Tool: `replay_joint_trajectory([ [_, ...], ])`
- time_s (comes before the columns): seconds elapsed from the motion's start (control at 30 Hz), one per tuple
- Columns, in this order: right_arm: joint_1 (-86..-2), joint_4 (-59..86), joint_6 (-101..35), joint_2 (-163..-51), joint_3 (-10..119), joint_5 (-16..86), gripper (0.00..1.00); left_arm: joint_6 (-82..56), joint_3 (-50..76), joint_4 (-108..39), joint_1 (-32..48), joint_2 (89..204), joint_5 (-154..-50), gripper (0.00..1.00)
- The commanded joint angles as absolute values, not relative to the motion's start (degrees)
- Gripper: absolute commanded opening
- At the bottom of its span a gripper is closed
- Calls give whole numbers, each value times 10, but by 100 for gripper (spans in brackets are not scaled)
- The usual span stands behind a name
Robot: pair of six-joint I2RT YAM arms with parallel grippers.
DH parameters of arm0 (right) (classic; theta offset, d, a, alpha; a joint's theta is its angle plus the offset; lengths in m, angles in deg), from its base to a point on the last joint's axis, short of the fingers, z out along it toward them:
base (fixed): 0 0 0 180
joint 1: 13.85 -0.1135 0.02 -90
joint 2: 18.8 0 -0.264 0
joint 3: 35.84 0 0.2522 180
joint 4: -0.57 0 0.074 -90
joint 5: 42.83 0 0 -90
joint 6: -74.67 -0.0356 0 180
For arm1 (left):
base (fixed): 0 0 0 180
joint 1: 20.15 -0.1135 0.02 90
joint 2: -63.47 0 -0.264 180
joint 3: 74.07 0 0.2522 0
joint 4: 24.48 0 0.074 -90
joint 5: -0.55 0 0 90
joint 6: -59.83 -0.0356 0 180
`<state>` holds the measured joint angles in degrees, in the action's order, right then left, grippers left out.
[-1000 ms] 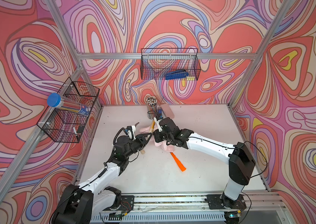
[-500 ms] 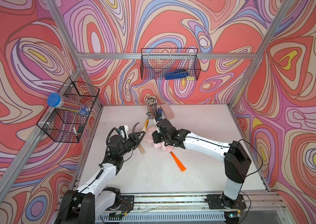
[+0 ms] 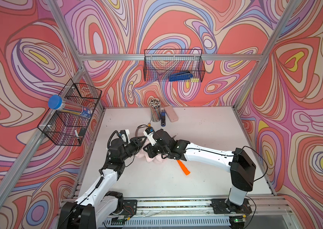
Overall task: Wipe small sickles with rags
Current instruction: Wipe the small sickle.
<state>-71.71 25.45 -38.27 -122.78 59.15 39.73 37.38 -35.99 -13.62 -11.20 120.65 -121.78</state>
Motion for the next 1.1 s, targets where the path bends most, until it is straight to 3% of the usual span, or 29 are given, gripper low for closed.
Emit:
replay_joint_trajectory([
  [0.0, -717, 186, -374, -1207, 579, 349, 0, 368, -350, -121, -111, 1220, -1229, 0],
  [0.6, -643, 194, -442, -1228, 581, 393, 0, 357, -343, -134, -8, 1220, -1185, 0],
  [1.07, -599, 277, -426, -1243, 593, 516, 0, 354, -350, -129, -6, 1222, -1180, 0],
])
